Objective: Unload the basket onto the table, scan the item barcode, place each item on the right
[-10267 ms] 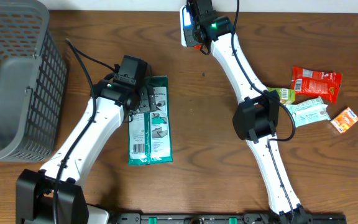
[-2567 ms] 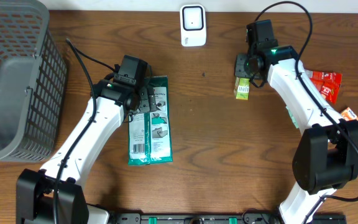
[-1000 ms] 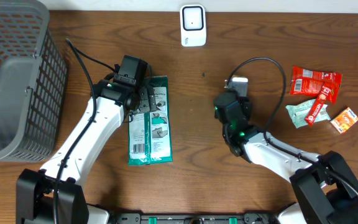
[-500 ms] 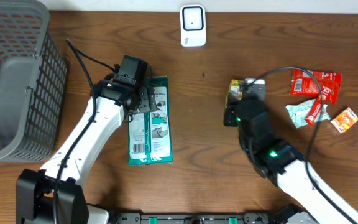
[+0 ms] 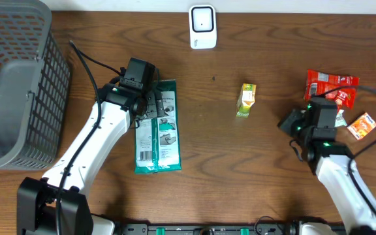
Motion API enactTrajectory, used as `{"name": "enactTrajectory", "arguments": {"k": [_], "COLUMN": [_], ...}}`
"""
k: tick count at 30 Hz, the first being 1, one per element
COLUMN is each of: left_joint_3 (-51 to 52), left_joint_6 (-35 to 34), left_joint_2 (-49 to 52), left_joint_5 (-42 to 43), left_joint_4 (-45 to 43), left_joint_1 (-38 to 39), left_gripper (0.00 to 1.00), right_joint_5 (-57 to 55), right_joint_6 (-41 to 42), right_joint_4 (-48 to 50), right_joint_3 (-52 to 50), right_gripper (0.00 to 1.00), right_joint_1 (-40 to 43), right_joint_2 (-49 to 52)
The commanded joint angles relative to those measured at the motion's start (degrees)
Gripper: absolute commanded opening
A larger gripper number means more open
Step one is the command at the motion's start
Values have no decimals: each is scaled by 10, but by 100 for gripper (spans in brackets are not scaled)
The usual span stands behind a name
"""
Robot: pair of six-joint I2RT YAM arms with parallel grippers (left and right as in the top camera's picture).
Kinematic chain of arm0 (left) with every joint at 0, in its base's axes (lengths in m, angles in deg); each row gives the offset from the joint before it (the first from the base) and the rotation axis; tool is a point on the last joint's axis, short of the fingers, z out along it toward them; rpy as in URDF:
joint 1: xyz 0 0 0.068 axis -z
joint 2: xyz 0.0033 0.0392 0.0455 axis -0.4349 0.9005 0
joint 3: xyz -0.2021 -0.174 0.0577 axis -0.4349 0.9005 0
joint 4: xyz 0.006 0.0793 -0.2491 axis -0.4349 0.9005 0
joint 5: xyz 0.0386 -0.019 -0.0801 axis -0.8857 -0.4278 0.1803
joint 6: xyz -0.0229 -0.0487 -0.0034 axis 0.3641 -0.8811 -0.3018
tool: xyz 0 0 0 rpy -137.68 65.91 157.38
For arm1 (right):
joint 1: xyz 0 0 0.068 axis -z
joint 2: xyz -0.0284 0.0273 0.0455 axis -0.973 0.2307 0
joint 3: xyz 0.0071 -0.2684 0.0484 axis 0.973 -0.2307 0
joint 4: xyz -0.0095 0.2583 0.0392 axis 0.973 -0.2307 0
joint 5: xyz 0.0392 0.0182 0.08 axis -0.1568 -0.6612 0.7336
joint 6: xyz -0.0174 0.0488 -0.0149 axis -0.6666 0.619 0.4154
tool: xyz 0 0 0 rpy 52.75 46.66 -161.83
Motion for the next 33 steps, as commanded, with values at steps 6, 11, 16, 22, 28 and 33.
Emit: {"name": "enactTrajectory", "arguments": {"k": [6, 11, 16, 22, 28, 33], "left_joint_3": [-3, -3, -3, -3, -3, -3], "left_joint_6": [-1, -1, -1, -1, -1, -1], "left_joint_2": [3, 3, 3, 3, 3, 3], "left_joint_5": [-5, -5, -5, -5, -5, -5], "left_joint_4": [2, 2, 2, 2, 2, 2], "left_joint_1": [-2, -2, -2, -2, -2, -2], "left_gripper": [93, 93, 93, 93, 93, 93], "right_joint_5": [116, 118, 118, 140, 139, 125], "right_joint_6": [78, 110, 118, 141, 169, 207], "right_joint_4": [131, 176, 257, 263, 264, 281], "right_joint_3": [-23, -23, -23, -23, -24, -24], "right_gripper": [1, 1, 1, 1, 1, 1], "right_joint_1": [-30, -56, -70, -71, -75, -121], "right_joint_2": [169, 221, 265, 270, 270, 270]}}
